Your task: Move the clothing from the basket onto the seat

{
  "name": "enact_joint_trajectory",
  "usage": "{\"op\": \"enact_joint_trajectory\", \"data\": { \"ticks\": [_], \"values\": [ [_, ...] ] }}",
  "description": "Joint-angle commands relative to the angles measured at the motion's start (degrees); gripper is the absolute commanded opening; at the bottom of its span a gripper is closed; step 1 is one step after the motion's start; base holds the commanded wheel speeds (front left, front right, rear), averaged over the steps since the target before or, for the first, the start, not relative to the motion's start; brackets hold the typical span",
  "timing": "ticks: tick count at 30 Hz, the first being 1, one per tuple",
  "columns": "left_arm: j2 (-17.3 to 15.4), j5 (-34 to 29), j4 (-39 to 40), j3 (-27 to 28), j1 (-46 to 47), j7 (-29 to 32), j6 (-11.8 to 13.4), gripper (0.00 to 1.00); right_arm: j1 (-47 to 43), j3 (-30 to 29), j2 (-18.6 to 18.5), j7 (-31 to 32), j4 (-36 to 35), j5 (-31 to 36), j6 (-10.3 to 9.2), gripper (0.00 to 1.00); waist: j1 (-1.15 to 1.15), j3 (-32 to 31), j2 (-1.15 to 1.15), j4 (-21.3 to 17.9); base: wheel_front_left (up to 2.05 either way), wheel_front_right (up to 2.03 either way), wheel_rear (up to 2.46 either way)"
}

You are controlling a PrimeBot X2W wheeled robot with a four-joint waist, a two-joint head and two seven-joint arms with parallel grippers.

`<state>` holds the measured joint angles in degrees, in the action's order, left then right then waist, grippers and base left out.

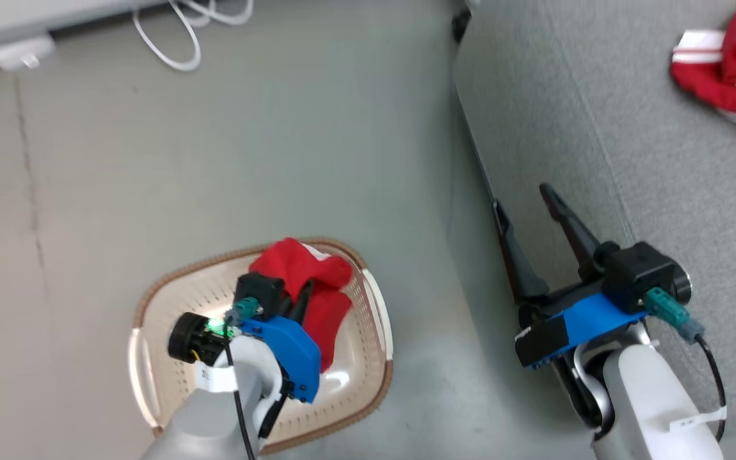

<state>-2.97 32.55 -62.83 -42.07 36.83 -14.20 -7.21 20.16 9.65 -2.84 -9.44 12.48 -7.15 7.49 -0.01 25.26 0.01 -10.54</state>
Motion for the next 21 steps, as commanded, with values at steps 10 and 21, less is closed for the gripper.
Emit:
{"op": "enact_joint_trajectory", "data": {
  "ticks": [10, 21],
  "values": [
    [0.09, 4.06, 7.56, -9.94, -1.71, 0.12, -0.42, 0.00, -7.52, 0.24, -0.08, 2.74, 1.76, -0.57, 0.01, 1.00, 0.01, -18.84, -0.01, 7.70, 0.00, 0.00, 0.00],
    [0.07, 6.05, 11.81, -15.60, 4.92, 0.00, -0.28, 0.00, -11.51, 0.21, -0.08, 4.52, 0.29, -1.51, 0.01, 1.00, 0.01, -24.57, -0.01, 10.81, 0.00, 0.00, 0.00]
  ]
}}
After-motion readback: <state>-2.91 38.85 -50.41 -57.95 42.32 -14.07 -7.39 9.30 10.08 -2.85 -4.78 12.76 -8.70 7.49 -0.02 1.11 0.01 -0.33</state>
